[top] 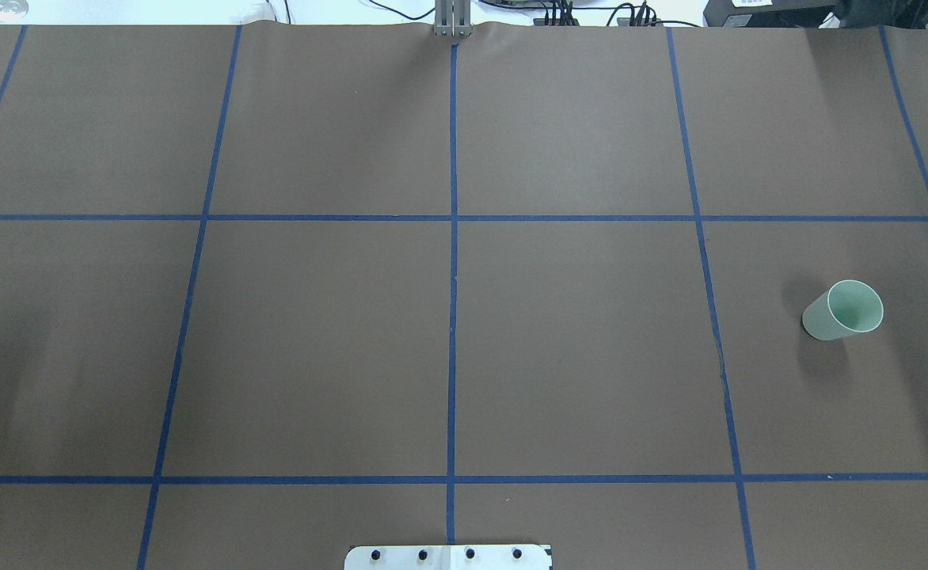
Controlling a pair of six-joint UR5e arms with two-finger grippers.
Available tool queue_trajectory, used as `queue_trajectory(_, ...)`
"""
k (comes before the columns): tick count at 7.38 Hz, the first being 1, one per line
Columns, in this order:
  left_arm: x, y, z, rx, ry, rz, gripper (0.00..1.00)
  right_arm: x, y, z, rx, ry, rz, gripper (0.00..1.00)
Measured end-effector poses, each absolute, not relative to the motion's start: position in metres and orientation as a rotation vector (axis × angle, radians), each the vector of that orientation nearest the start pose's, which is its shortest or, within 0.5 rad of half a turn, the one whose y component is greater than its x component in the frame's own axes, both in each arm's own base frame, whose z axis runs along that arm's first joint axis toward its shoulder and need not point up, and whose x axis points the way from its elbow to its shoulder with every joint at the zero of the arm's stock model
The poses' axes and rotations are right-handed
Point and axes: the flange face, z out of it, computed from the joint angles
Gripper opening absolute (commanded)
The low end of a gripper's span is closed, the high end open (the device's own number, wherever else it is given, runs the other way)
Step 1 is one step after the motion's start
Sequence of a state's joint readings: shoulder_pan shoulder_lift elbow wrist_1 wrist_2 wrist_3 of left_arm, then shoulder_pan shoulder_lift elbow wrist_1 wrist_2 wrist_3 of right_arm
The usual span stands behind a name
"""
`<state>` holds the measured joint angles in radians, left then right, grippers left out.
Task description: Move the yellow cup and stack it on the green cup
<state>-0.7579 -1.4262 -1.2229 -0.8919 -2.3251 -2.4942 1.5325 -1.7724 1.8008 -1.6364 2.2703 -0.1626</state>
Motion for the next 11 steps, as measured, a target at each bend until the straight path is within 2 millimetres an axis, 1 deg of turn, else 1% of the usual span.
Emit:
queue_trajectory(1,0.14,-0.22,0.89,-0.678,-1.39,-1.833,0.92,0.054,-0.407,0.647,0.015,-0.701,-0.182,1.0)
queue_trajectory(2,0.14,-0.219,0.891,-0.676,-1.394,-1.831,0.64,0.054,-0.407,0.647,0.018,-0.701,-0.183,1.0)
queue_trajectory(4,0.142,-0.216,0.891,-0.666,-1.394,-1.819,0.11,0.054,-0.407,0.648,0.017,-0.701,-0.183,1.0)
queue_trajectory(5,0.143,-0.216,0.891,-0.665,-1.388,-1.813,0.0,0.054,-0.406,0.648,0.016,-0.701,-0.183,1.0)
queue_trajectory(7,0.143,-0.216,0.891,-0.66,-1.373,-1.795,0.0,0.054,-0.406,0.649,0.014,-0.701,-0.182,1.0)
queue_trajectory(8,0.139,-0.213,0.888,-0.655,-1.367,-1.781,0.0,0.054,-0.406,0.65,0.013,-0.701,-0.182,1.0)
queue_trajectory(9,0.13,-0.207,0.876,-0.639,-1.351,-1.763,0.0,0.054,-0.406,0.65,0.011,-0.7,-0.181,1.0)
queue_trajectory(11,0.104,-0.192,0.843,-0.569,-1.326,-1.719,0.0,0.054,-0.405,0.652,0.005,-0.7,-0.178,1.0)
